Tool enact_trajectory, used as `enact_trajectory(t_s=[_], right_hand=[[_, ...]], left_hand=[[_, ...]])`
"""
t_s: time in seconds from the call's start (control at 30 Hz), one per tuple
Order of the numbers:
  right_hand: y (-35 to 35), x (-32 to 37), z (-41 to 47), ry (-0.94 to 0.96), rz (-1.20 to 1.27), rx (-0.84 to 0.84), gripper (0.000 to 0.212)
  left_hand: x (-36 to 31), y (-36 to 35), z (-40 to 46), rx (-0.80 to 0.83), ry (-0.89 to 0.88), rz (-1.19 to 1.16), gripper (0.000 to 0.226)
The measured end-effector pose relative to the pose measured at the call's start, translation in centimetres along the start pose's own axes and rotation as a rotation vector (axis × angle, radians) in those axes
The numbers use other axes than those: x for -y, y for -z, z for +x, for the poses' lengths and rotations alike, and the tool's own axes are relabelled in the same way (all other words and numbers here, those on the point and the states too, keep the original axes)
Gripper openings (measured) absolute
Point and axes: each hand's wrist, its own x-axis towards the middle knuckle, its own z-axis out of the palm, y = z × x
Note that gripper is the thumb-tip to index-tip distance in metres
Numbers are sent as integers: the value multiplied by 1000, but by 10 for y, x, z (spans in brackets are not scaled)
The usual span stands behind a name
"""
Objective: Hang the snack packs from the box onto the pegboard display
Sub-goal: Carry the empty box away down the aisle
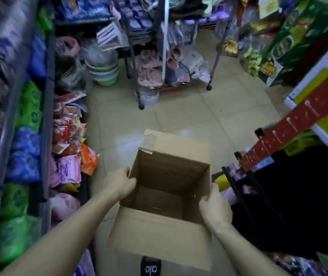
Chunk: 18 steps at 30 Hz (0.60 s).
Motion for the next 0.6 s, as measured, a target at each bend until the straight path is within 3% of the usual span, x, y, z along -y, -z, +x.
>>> enact_trajectory(t_s=[0.27,0.43,0.6], right_hand=[[76,171,36,35,22,-44,27],[102,228,85,37,115,-82,30],[109,281,155,39,182,-91,43]], left_hand=[[-28,163,41,-89,-45,-42,16],[-62,215,92,-91,-57,-34,22],[-90,253,158,-84,-43,-56,13]])
